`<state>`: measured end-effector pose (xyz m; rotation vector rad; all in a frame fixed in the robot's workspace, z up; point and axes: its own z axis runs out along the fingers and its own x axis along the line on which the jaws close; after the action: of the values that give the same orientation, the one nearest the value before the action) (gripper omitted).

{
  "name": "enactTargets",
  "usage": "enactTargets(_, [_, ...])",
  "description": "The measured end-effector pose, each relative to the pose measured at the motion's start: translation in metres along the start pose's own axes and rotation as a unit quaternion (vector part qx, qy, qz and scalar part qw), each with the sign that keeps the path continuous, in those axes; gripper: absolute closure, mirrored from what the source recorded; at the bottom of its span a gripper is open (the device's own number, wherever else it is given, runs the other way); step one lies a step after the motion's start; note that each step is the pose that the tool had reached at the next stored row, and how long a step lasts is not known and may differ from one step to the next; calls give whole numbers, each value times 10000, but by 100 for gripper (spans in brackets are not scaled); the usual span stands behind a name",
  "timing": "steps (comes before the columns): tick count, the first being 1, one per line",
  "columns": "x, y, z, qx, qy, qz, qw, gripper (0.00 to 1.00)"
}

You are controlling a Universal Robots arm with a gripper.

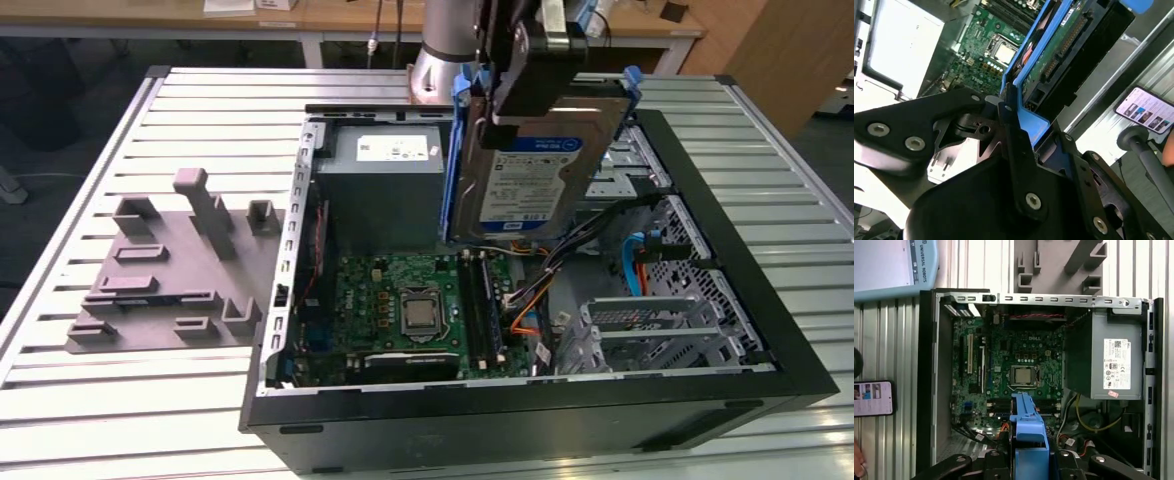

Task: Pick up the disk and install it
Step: 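Insert the disk into the insertion slot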

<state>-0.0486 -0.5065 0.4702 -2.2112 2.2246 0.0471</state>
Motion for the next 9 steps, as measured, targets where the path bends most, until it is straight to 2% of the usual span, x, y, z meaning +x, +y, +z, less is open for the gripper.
enactTargets(9, [287, -33, 42, 0, -1, 0, 10000, 64])
